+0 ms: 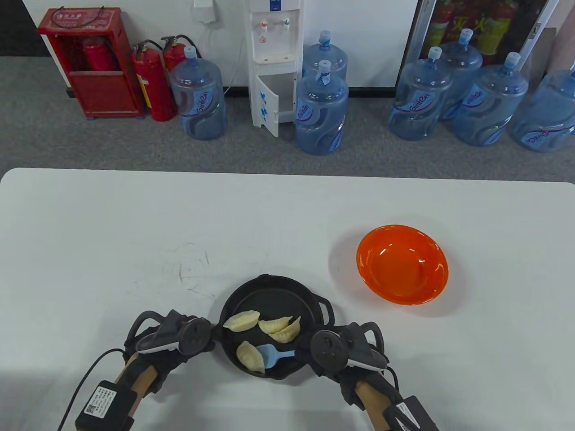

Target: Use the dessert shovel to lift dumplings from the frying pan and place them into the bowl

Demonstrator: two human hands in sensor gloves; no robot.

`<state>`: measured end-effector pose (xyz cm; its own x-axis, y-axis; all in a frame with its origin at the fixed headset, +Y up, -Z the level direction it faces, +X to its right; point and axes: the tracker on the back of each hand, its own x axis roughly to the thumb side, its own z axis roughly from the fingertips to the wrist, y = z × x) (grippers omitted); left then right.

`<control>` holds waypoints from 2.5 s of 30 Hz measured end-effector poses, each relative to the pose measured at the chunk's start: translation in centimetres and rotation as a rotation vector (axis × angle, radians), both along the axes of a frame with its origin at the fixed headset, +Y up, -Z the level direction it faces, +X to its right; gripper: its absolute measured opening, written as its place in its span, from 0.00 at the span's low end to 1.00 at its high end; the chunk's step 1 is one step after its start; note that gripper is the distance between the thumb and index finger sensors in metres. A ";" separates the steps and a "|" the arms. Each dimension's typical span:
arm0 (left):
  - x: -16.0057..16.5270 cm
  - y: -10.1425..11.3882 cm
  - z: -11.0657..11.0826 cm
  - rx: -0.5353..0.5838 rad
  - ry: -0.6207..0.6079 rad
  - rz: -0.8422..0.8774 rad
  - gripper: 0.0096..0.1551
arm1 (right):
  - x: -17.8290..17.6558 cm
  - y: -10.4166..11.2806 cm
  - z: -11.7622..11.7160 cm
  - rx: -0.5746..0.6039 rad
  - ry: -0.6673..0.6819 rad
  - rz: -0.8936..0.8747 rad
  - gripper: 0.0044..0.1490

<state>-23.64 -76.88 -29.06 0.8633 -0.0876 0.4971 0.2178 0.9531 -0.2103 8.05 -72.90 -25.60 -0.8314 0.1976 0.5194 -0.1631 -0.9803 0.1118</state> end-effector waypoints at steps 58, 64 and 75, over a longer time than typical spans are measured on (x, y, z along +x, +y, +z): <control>0.0 0.0 0.0 0.000 -0.003 -0.012 0.32 | 4.6 2.3 -0.5 0.000 -0.217 -0.398 0.25; 0.0 0.0 0.0 0.001 -0.003 -0.012 0.32 | 8.1 3.7 -0.9 0.068 -0.378 -0.466 0.25; 0.0 0.0 0.0 0.002 0.000 -0.021 0.32 | 15.5 3.4 -1.3 0.145 -0.692 -0.401 0.25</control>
